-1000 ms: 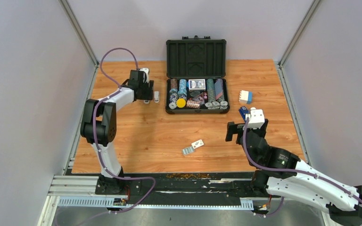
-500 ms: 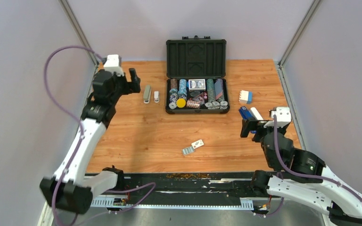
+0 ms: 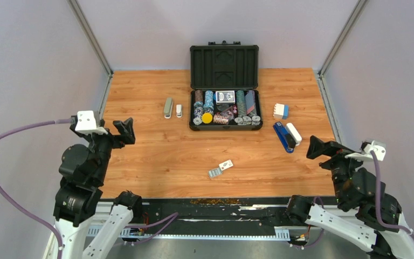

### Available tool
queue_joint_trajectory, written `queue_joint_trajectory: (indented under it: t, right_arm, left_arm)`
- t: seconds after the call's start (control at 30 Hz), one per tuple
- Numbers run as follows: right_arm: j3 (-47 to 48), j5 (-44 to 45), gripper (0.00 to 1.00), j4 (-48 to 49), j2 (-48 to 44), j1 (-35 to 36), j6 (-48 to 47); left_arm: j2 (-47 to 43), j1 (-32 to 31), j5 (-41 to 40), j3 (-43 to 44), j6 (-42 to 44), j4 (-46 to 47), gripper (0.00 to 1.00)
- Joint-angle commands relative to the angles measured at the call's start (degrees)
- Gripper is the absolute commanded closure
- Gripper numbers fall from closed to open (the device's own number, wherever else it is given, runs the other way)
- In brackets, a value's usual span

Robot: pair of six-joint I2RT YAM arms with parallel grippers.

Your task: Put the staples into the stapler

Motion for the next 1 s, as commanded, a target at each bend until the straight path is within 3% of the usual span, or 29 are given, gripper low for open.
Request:
queue_joint_trajectory:
  t: [0.0,0.43,0.97]
  right_arm:
    - [-2.62,0.37,0.00,4.08,-5.62,-0.08,-3.11]
    - [-5.90,-3.15,0.00,6.89,-7.19,-0.38,-5.04]
    - [-6.78,-4.49,0.00,8.97,-6.26,-2.67,-7.27]
  left_arm:
    - [-3.68,-1.07,-6.09,-2.92,1.54,-3.71,0.00]
    - [-12.94,-1.78,-0.74,-18.73,-2.78,1.15,0.00]
    - [-13.47,-3.63,1.95,-20.25,-1.69,1.84,0.00]
